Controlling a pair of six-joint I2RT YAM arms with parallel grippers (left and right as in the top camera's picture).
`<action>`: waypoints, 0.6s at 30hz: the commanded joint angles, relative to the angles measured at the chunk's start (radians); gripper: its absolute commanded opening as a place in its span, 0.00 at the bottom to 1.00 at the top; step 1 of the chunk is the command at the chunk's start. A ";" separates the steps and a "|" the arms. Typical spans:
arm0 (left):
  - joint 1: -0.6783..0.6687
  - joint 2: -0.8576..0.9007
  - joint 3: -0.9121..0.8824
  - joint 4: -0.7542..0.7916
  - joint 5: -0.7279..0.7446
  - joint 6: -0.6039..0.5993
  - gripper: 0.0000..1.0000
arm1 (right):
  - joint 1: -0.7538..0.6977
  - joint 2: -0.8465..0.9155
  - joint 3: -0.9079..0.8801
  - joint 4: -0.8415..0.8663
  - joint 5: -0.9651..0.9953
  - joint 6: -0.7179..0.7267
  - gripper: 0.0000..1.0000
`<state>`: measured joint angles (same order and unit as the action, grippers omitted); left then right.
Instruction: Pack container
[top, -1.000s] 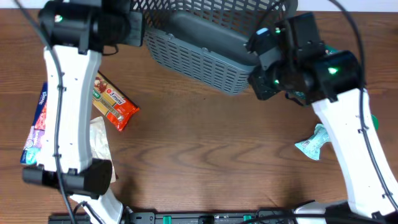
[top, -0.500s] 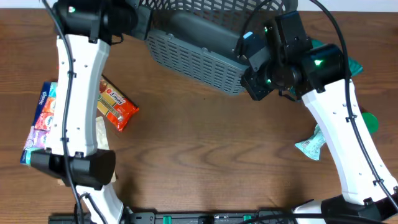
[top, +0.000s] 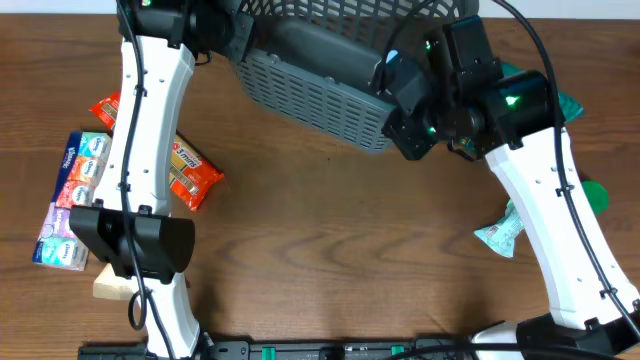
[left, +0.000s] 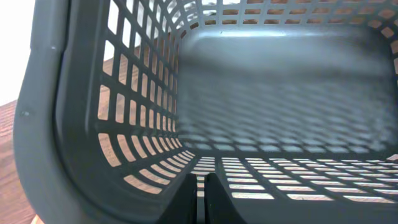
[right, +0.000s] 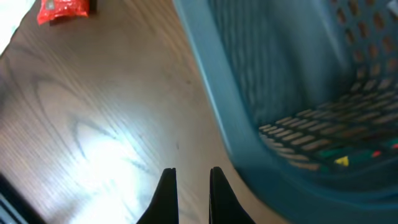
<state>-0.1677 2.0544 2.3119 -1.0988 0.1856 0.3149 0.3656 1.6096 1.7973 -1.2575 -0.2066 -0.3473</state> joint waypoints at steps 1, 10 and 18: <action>-0.002 0.005 0.022 -0.023 0.010 0.014 0.06 | 0.008 0.005 -0.012 0.020 -0.010 -0.021 0.01; -0.027 0.005 0.022 -0.078 0.009 0.014 0.05 | 0.008 0.068 -0.013 0.027 -0.003 -0.020 0.01; -0.060 0.005 0.022 -0.097 0.009 0.014 0.05 | 0.007 0.118 -0.013 0.029 0.042 -0.004 0.01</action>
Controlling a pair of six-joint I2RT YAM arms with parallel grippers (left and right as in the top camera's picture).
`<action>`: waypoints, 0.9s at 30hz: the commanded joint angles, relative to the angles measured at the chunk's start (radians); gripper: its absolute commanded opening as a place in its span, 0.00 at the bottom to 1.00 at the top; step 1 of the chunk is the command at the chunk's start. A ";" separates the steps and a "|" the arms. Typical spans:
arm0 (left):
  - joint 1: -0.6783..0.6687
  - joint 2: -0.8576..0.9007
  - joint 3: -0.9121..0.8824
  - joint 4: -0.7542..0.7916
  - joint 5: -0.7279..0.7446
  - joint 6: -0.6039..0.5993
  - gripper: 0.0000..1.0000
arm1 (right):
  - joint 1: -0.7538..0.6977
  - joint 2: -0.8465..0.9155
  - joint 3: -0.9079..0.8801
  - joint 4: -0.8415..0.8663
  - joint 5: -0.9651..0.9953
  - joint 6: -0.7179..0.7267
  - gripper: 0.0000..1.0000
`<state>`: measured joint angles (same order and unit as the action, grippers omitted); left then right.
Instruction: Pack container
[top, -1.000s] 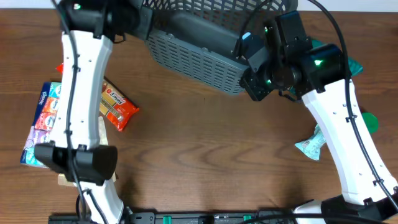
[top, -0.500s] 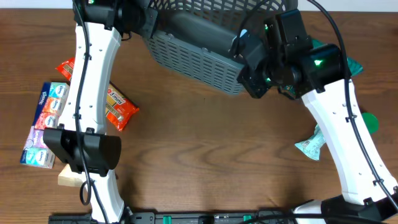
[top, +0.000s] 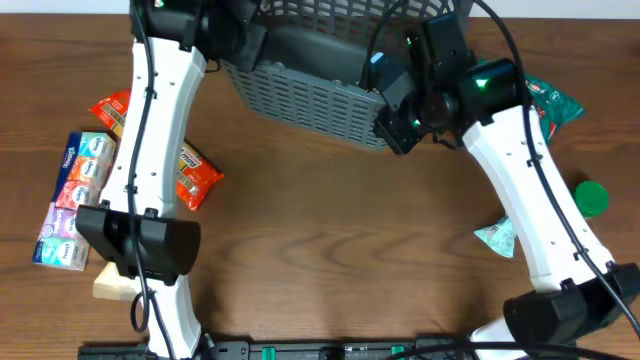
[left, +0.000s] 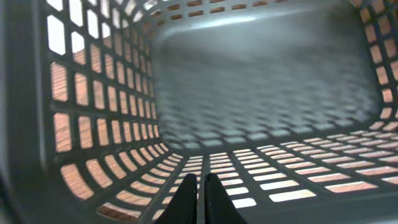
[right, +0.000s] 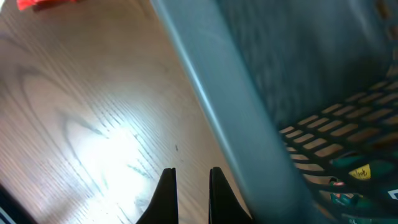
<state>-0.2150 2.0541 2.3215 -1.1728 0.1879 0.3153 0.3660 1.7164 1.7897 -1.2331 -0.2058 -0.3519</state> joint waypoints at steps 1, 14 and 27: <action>-0.014 0.005 0.013 -0.029 0.006 0.013 0.06 | 0.006 0.011 -0.005 0.005 0.053 0.006 0.01; -0.014 -0.005 0.013 -0.148 0.007 0.005 0.06 | -0.034 0.011 -0.005 0.045 0.113 0.079 0.01; -0.018 -0.037 0.013 -0.188 0.007 0.002 0.05 | -0.034 0.011 -0.005 0.055 0.113 0.090 0.01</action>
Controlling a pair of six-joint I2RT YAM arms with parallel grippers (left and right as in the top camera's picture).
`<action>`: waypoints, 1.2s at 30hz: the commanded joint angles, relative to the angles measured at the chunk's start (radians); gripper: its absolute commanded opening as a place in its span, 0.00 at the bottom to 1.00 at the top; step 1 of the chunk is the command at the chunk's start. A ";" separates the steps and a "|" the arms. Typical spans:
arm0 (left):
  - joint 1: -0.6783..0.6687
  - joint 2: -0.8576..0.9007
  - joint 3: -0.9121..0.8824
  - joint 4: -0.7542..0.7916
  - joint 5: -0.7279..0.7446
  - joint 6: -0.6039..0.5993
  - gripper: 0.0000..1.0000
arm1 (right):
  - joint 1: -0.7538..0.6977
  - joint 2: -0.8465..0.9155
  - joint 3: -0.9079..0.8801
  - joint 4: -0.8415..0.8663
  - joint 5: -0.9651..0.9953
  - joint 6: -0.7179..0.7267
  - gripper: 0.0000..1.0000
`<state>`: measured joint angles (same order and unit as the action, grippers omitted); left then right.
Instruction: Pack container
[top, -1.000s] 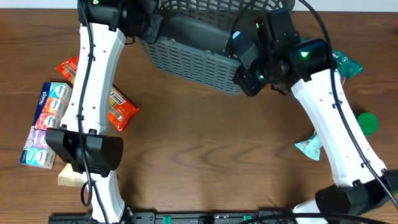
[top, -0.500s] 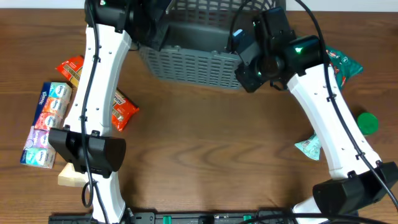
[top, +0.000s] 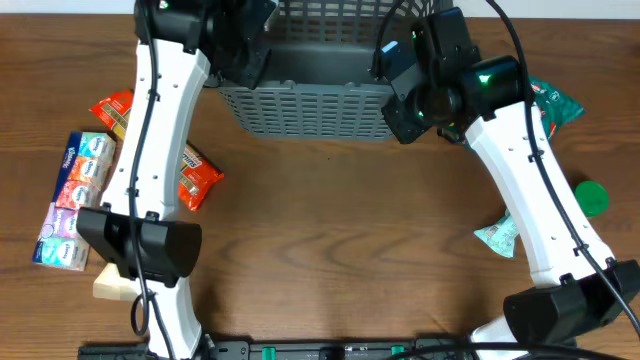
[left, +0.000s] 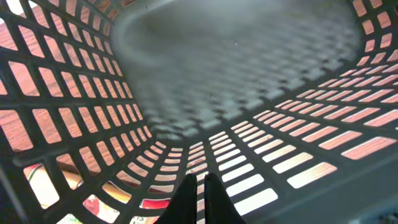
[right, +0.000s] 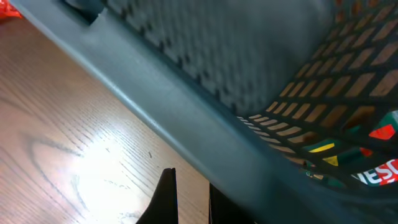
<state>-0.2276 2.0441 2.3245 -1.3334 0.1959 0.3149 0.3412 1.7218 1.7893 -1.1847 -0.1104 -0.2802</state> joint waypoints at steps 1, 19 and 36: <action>-0.005 -0.028 0.010 -0.035 -0.001 0.000 0.05 | -0.009 0.006 -0.005 0.007 0.018 0.019 0.01; -0.005 -0.032 0.010 -0.057 -0.002 -0.006 0.05 | 0.019 -0.036 0.006 -0.008 0.016 0.048 0.01; -0.005 -0.032 0.010 -0.029 -0.011 -0.006 0.06 | 0.020 -0.194 0.122 0.162 0.093 0.241 0.01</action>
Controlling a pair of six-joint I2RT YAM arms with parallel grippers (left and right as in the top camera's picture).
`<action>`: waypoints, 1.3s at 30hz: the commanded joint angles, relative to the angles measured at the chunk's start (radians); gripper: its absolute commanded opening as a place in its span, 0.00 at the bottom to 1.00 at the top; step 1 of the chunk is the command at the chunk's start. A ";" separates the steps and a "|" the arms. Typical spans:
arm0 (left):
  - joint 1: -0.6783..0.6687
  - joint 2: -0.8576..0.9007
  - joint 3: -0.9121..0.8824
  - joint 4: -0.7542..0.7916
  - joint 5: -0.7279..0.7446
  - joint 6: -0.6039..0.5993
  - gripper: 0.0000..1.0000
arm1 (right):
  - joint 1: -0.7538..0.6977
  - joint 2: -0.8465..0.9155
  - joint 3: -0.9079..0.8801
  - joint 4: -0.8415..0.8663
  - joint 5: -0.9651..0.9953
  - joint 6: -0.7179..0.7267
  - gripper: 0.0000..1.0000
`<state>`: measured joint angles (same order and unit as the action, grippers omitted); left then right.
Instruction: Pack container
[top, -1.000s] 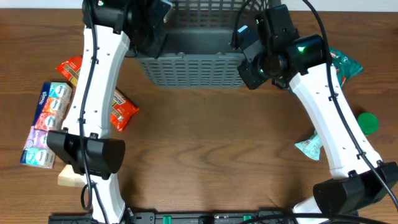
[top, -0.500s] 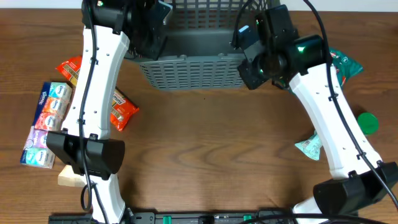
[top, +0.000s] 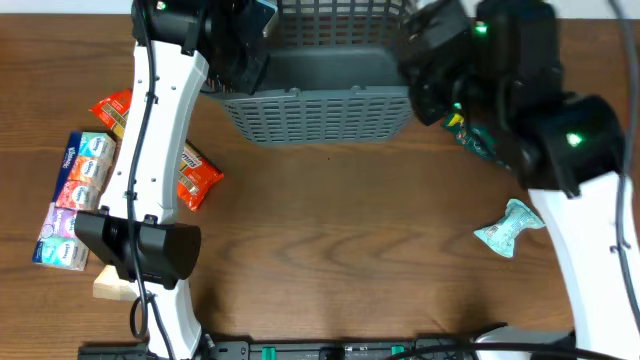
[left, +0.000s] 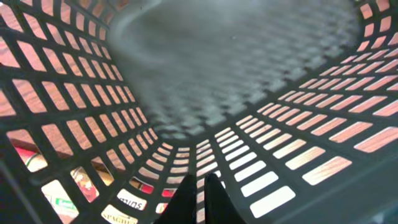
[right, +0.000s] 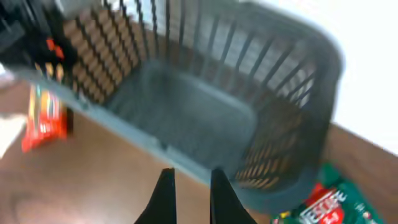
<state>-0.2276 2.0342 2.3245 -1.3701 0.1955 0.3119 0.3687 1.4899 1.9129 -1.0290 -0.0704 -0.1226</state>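
Note:
The grey mesh basket (top: 320, 110) stands at the back middle of the table, its mouth facing up. My left gripper (left: 200, 199) is shut on the basket's left wall, and the left wrist view looks through the mesh (left: 249, 93) from inside. My right gripper (right: 189, 193) is open with nothing between its fingers. It hangs high over the table in front of the basket (right: 186, 106), apart from it. The right arm (top: 520, 90) fills the upper right of the overhead view.
Left of the basket lie a red packet (top: 110, 108), an orange-red packet (top: 190, 175), a multicoloured tissue pack (top: 70, 200) and a wooden block (top: 110, 285). A green packet (top: 470, 135) lies at the basket's right, and a teal wrapped packet (top: 510, 228) lies nearer the front.
My right gripper was low at the basket's right front rim; now it is high above the table, clear of the basket and open. My left gripper stays shut on the left wall.
The basket first sat slanted across the back of the table with both grippers at its ends. It then stood straighter, then square to the table edge. Now it rests there with only my left gripper on it.

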 joint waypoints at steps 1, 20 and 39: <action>-0.005 -0.022 0.010 0.010 -0.013 -0.003 0.06 | -0.010 0.048 -0.002 0.007 0.053 0.089 0.01; -0.005 -0.022 0.010 0.013 -0.013 -0.046 0.06 | -0.063 0.240 -0.002 0.008 0.082 0.108 0.01; -0.005 -0.022 0.010 -0.059 -0.012 -0.071 0.05 | -0.082 0.265 -0.005 -0.110 0.082 0.112 0.01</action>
<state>-0.2302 2.0342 2.3245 -1.4155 0.1947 0.2581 0.2955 1.7515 1.9137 -1.1164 0.0006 -0.0284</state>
